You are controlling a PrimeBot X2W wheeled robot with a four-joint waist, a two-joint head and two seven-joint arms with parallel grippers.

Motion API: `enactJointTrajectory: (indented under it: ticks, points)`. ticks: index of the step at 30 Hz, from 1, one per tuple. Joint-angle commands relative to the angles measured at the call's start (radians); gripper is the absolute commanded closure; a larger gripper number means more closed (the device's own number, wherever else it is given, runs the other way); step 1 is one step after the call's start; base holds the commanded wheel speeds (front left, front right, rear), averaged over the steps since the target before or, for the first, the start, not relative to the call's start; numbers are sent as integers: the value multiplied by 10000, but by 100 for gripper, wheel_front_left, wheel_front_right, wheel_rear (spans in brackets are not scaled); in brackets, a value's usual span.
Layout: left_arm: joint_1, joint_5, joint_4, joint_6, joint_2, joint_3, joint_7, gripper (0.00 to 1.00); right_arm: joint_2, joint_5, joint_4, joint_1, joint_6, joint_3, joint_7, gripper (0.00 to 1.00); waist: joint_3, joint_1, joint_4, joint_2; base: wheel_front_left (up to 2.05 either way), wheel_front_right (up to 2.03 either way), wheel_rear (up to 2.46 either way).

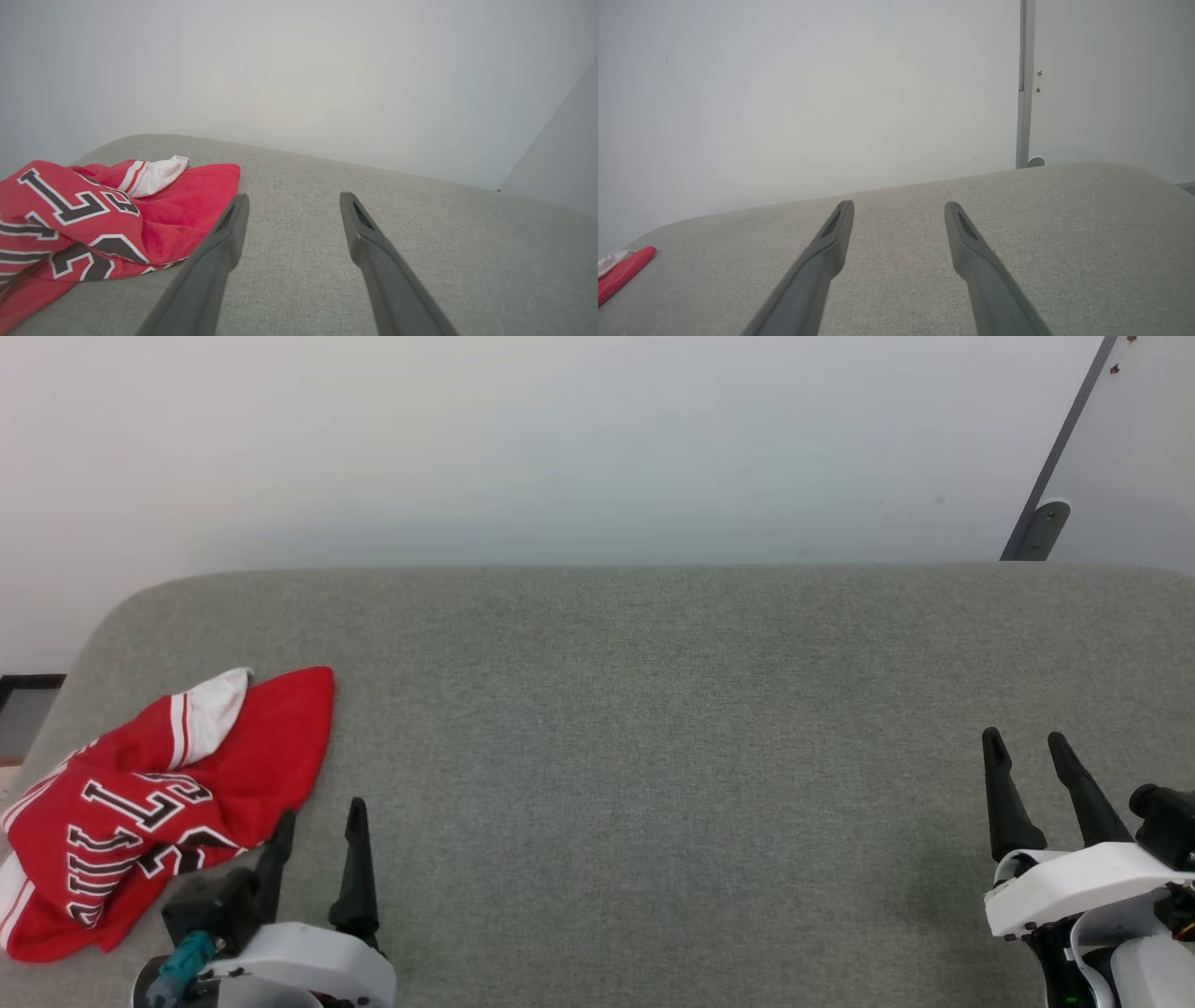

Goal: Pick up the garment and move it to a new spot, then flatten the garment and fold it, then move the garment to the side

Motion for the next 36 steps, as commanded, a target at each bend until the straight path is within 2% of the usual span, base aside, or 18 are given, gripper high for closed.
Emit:
enactJointTrajectory:
  ticks: [1,9,23,36]
  points:
    - [-97,255,-32,-25,6,44,-80,0,-18,-143,-25,-183,-7,-59,-82,0,6,0,2,0,0,0,0]
    - [-64,863,169,-139,-107,189,-257,0,-106,-606,75,-226,-8,-39,-259,0,27,0,28,0,0,0,0]
    - [-131,1895,443,-600,-343,568,-542,0,-131,-1334,91,-284,-9,-192,-547,0,85,0,166,0,0,0,0]
    - [-261,2919,547,-817,-562,746,-773,0,-116,-1886,-36,-207,-10,-397,-771,0,119,0,495,0,0,0,0]
